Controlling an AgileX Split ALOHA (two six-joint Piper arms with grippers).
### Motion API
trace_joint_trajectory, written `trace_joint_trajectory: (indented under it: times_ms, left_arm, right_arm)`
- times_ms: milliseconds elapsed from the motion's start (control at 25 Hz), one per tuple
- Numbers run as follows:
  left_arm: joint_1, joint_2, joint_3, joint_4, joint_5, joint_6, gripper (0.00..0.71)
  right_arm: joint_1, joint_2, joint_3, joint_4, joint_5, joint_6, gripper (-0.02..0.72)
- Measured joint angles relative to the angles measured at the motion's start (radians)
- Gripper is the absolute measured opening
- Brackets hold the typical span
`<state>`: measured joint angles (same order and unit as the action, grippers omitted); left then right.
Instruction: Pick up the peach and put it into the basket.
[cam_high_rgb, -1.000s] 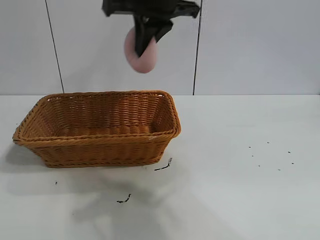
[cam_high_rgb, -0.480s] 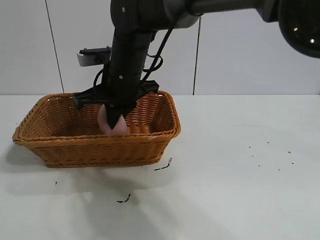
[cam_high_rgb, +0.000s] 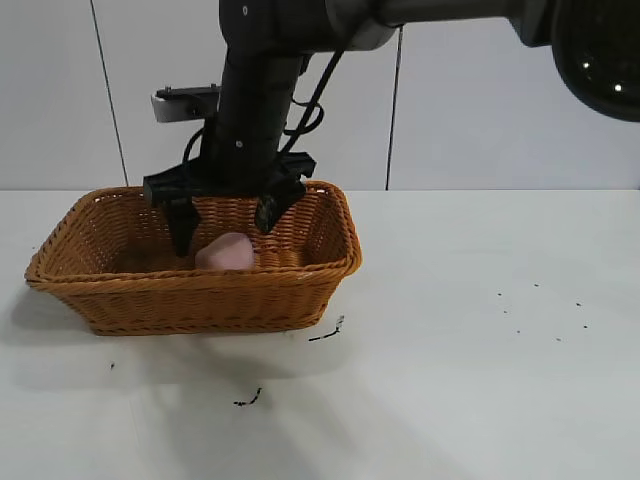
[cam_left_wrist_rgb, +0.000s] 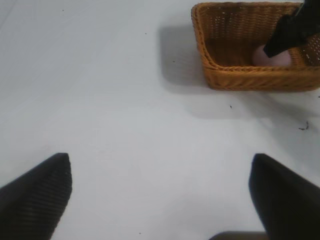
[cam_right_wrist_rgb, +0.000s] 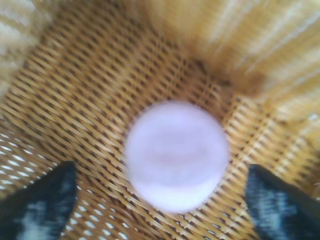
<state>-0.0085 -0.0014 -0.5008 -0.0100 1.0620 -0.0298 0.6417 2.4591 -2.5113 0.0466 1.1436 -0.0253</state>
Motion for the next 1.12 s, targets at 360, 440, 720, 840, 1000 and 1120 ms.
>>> trace_joint_trajectory:
  times_ms: [360, 440, 720, 840, 1000, 1120]
  left_arm:
    - [0.0, 0.0, 0.0, 0.0, 0.0, 0.0, 0.693]
    - [0.0, 0.0, 0.0, 0.0, 0.0, 0.0, 0.693]
    - [0.0, 0.0, 0.0, 0.0, 0.0, 0.0, 0.693]
    - [0.0, 0.0, 0.0, 0.0, 0.0, 0.0, 0.693]
    - [0.0, 0.0, 0.0, 0.0, 0.0, 0.0, 0.693]
    - [0.0, 0.0, 0.0, 0.0, 0.0, 0.0, 0.693]
  right_arm:
    - [-0.2, -0.027, -0.014, -0.037, 0.067, -0.01, 0.689]
    - [-0.283, -0.027, -0.014, -0.04, 0.067, -0.01, 0.691]
    - [-0.543, -0.027, -0.012, -0.047, 0.067, -0.006, 0.695]
    - [-0.614, -0.027, -0.012, -0.047, 0.067, -0.002, 0.695]
    - [-0.644, -0.032, -0.006, -0.039, 0.067, -0.002, 0.696]
    - [-0.644, -0.067, 0.036, -0.031, 0.067, -0.002, 0.696]
